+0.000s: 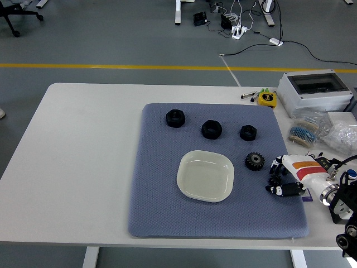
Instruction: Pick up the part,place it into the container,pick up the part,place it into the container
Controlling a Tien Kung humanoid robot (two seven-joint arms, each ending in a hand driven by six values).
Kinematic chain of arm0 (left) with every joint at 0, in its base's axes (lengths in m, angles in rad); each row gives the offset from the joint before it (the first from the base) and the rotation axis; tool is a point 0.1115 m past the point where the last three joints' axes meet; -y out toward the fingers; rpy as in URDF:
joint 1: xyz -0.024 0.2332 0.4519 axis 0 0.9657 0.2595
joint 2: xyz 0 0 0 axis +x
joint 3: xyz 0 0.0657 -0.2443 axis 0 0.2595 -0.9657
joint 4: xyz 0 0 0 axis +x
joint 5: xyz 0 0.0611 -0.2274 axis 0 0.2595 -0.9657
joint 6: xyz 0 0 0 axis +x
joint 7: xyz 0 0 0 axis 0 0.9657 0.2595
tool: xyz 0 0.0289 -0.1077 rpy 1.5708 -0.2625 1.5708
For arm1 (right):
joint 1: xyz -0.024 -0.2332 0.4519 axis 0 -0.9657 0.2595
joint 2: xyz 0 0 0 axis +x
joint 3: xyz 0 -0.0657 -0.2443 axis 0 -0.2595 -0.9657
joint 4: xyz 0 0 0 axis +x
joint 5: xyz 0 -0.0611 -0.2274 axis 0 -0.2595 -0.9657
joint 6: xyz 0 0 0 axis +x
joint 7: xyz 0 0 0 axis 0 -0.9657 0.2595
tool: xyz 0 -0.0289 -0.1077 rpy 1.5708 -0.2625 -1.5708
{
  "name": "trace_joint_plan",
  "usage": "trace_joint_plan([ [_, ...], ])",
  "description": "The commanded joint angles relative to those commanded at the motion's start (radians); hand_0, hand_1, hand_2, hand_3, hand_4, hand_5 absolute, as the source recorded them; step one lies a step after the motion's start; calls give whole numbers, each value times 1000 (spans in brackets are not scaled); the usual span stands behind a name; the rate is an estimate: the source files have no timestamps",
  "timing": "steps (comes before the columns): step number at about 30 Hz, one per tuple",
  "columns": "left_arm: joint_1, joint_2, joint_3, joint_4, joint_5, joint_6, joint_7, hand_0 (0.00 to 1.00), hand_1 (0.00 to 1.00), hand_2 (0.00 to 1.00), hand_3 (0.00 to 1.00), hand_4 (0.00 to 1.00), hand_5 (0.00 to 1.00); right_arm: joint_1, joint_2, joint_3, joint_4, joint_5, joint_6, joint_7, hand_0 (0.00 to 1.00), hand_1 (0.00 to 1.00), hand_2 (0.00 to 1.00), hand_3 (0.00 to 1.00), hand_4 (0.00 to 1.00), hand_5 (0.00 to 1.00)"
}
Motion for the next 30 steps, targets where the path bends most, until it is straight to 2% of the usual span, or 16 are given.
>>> trace_joint_plan([
  [4, -2, 1, 7, 0, 2, -1, 1, 739, 748, 812, 601, 693, 635, 0, 1, 3, -6, 6, -9, -3, 288, 430, 493, 523, 773, 322],
  [5, -2, 1, 6, 0, 5, -1, 1, 739, 746, 812, 599, 695, 644, 1, 1, 3, -7, 7, -13, -2, 211, 383, 442, 489, 706, 274],
  [10, -6, 1, 4, 0, 17, -2, 6, 739, 746, 812, 599, 695, 644, 4, 3, -1, -17, 11, -19, 0, 211, 383, 442, 489, 706, 274],
  [11, -6, 1, 1, 0, 22, -1, 7, 738, 745, 812, 601, 691, 643, 5, 3, -2, -19, 11, -18, 2, 193, 317, 408, 455, 775, 206],
  [16, -7, -1, -18, 0, 42, 1, 9, 738, 745, 812, 601, 691, 643, 5, 5, -1, -28, 16, -7, 12, 193, 317, 408, 455, 775, 206],
  [17, -8, -1, -18, 0, 44, 1, 10, 737, 744, 810, 600, 689, 644, 4, 5, 0, -29, 18, -6, 15, 188, 276, 391, 426, 775, 200],
  [21, -9, 0, -16, 0, 49, 1, 10, 737, 744, 810, 600, 689, 644, -1, 4, 3, -24, 23, -9, 26, 188, 276, 391, 426, 775, 200],
  [30, -12, 0, -23, 0, 60, 3, 12, 736, 740, 807, 601, 679, 640, -10, -4, 26, 26, 25, -36, 44, 184, 259, 369, 400, 776, 205],
])
